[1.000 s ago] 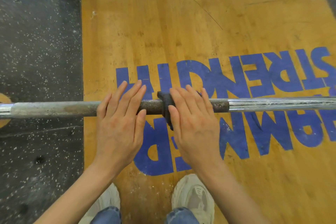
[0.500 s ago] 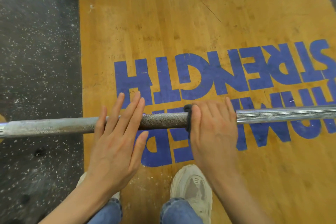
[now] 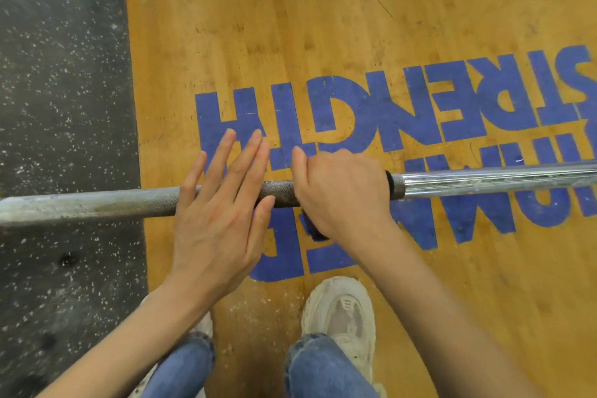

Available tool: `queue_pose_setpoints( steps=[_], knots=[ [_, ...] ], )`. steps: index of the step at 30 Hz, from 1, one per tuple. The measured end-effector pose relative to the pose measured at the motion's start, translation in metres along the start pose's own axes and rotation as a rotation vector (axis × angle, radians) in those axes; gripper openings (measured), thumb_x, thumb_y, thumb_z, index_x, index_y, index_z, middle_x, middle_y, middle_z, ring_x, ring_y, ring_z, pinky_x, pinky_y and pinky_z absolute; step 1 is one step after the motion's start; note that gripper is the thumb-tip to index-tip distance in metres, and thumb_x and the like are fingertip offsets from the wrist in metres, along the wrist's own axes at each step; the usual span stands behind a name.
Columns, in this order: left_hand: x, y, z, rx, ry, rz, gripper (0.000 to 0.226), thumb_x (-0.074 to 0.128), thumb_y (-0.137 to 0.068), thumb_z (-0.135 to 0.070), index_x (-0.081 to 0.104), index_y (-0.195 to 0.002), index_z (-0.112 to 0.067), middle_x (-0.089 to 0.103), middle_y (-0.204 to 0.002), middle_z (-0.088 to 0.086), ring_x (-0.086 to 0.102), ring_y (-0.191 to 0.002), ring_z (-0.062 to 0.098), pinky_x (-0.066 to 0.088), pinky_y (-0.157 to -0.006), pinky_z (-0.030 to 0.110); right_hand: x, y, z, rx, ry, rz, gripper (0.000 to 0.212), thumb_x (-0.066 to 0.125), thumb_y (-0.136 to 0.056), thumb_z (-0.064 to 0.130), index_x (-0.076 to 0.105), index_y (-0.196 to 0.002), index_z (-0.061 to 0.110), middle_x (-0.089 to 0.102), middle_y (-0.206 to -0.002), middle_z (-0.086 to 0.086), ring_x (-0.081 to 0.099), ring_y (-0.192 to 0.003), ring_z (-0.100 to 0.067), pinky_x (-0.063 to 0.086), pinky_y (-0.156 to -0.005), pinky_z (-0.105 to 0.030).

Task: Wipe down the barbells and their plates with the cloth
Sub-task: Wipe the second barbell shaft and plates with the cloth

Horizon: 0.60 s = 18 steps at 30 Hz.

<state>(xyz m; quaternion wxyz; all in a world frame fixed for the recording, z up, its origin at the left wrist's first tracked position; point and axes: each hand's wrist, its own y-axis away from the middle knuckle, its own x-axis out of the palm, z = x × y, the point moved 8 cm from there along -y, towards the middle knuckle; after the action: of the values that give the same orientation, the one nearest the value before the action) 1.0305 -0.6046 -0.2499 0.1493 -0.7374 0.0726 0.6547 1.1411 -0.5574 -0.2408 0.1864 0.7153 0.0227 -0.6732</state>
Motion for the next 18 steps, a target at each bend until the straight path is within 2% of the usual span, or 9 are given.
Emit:
queue_pose_setpoints(
  steps=[1, 4, 6, 8, 10, 12, 14, 16, 18],
  knots=[
    [0.000, -0.002, 0.001, 0.000, -0.002, -0.009, 0.055, 0.020, -0.108, -0.034, 0.035, -0.155, -0.009, 0.032, -0.162, 0.003, 0.018, -0.154, 0.024, 0.012, -0.122, 0.042, 0.003, -0.010, -0.001, -0.070, -0.012, 0.098, 0.022, 0.028, -0.106, 0.012, 0.043, -0.091, 0.012, 0.028, -0.065, -0.001, 0.025, -0.052, -0.023, 0.020, -0.049, -0.032],
    [0.000, -0.009, 0.003, -0.003, -0.008, -0.036, 0.055, 0.020, -0.109, -0.034, 0.038, -0.154, -0.007, 0.035, -0.161, 0.003, 0.020, -0.153, 0.025, 0.011, -0.122, 0.041, 0.000, -0.005, 0.001, -0.034, -0.048, -0.001, 0.013, 0.042, -0.102, 0.008, 0.050, -0.093, 0.013, 0.036, -0.065, -0.003, 0.043, -0.058, -0.027, 0.027, -0.053, -0.033],
    [0.000, -0.012, 0.005, -0.009, -0.013, -0.048, 0.054, 0.019, -0.109, -0.033, 0.038, -0.154, -0.007, 0.036, -0.160, 0.004, 0.020, -0.153, 0.026, 0.010, -0.123, 0.040, 0.002, 0.030, -0.007, 0.111, -0.258, -0.350, 0.027, 0.040, -0.107, 0.018, 0.066, -0.104, 0.013, 0.065, -0.088, -0.004, 0.064, -0.091, -0.029, 0.046, -0.089, -0.041],
    [0.000, -0.015, 0.006, -0.016, -0.018, -0.060, 0.054, 0.019, -0.109, -0.033, 0.038, -0.154, -0.008, 0.036, -0.160, 0.004, 0.021, -0.153, 0.026, 0.010, -0.123, 0.040, 0.013, 0.062, -0.005, 0.144, -0.355, -0.468, 0.042, 0.032, -0.110, 0.028, 0.064, -0.130, 0.010, 0.064, -0.132, -0.005, 0.053, -0.131, -0.026, 0.022, -0.123, -0.044],
    [0.000, -0.017, 0.006, -0.017, -0.026, -0.068, 0.054, 0.019, -0.110, -0.033, 0.038, -0.154, -0.008, 0.036, -0.160, 0.003, 0.020, -0.153, 0.025, 0.011, -0.123, 0.040, 0.012, 0.053, -0.006, 0.137, -0.344, -0.514, 0.043, 0.034, -0.109, 0.031, 0.070, -0.117, 0.009, 0.069, -0.116, -0.007, 0.060, -0.118, -0.027, 0.025, -0.121, -0.043],
    [-0.001, -0.018, 0.007, -0.017, -0.024, -0.079, 0.053, 0.020, -0.110, -0.032, 0.039, -0.153, -0.008, 0.036, -0.160, 0.003, 0.021, -0.153, 0.026, 0.011, -0.123, 0.040, -0.005, 0.015, -0.014, 0.225, -0.324, -0.406, 0.045, 0.039, -0.107, 0.032, 0.063, -0.073, 0.013, 0.058, -0.070, -0.002, 0.059, -0.072, -0.025, 0.047, -0.085, -0.037],
    [-0.002, -0.020, 0.006, -0.014, -0.026, -0.090, 0.052, 0.022, -0.109, -0.031, 0.042, -0.152, -0.007, 0.038, -0.159, 0.004, 0.024, -0.152, 0.027, 0.011, -0.122, 0.039, -0.008, -0.023, -0.014, 0.183, -0.231, -0.158, 0.054, 0.035, -0.108, 0.034, 0.039, -0.058, 0.014, 0.038, -0.055, 0.001, 0.039, -0.050, -0.022, 0.027, -0.053, -0.033],
    [-0.002, -0.022, 0.006, -0.005, -0.026, -0.089, 0.052, 0.024, -0.109, -0.030, 0.043, -0.151, -0.006, 0.039, -0.158, 0.005, 0.025, -0.152, 0.028, 0.012, -0.122, 0.039, -0.005, -0.022, -0.017, 0.148, -0.204, -0.176, 0.054, 0.036, -0.109, 0.032, 0.039, -0.058, 0.014, 0.037, -0.055, 0.000, 0.039, -0.050, -0.021, 0.028, -0.054, -0.031],
    [-0.003, -0.023, 0.007, -0.005, -0.032, -0.088, 0.052, 0.023, -0.109, -0.030, 0.043, -0.151, -0.005, 0.038, -0.159, 0.004, 0.025, -0.151, 0.029, 0.012, -0.122, 0.040, -0.007, 0.012, -0.025, 0.173, -0.308, -0.414, 0.045, 0.039, -0.108, 0.031, 0.061, -0.073, 0.015, 0.057, -0.069, -0.001, 0.058, -0.071, -0.023, 0.047, -0.089, -0.037]
  ],
)
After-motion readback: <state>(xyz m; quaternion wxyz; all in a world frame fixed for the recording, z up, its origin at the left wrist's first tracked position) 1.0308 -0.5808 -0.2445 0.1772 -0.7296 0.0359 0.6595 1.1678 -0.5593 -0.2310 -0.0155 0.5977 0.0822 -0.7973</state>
